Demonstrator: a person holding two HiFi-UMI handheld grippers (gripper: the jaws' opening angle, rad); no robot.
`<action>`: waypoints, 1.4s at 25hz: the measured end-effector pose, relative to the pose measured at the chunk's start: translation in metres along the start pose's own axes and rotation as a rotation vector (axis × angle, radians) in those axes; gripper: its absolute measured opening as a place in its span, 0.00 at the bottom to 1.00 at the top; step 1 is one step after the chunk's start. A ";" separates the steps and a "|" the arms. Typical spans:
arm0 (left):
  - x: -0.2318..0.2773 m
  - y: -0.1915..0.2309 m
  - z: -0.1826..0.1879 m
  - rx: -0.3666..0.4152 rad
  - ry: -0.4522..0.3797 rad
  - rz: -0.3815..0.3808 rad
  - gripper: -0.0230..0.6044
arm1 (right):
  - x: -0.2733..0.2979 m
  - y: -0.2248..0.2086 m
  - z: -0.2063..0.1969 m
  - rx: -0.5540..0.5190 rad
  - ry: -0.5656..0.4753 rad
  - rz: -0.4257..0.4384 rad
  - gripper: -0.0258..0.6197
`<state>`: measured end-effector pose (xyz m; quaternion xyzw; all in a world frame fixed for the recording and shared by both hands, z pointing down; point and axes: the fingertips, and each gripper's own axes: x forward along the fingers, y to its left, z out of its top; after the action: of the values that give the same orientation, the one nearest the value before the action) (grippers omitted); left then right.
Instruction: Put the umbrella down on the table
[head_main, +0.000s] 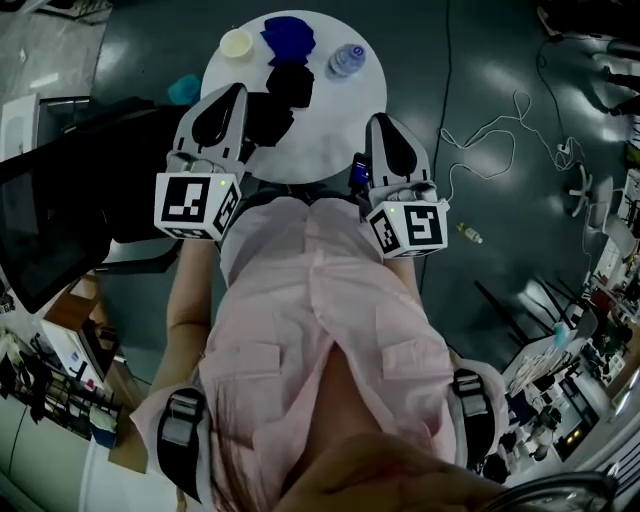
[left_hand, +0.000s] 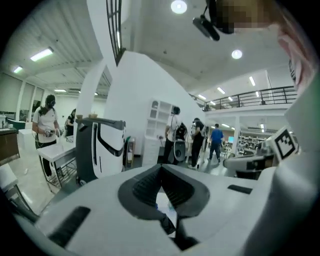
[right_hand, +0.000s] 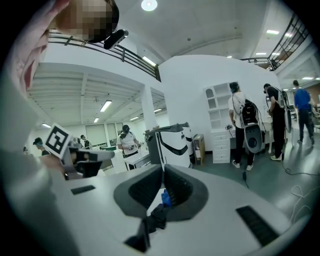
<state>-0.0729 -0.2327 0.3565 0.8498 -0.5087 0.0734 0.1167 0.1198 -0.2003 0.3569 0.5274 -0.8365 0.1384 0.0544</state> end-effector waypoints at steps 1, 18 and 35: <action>-0.014 -0.003 0.014 0.005 -0.052 0.014 0.07 | 0.000 0.001 0.001 0.000 -0.006 0.004 0.10; -0.080 -0.017 0.023 0.027 -0.178 0.098 0.07 | -0.007 0.022 0.008 -0.062 -0.028 0.041 0.09; -0.070 -0.009 0.025 -0.003 -0.178 0.113 0.07 | -0.011 0.017 0.007 -0.097 -0.014 0.001 0.09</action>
<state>-0.0981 -0.1758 0.3145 0.8228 -0.5643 0.0034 0.0678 0.1102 -0.1861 0.3447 0.5245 -0.8430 0.0941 0.0740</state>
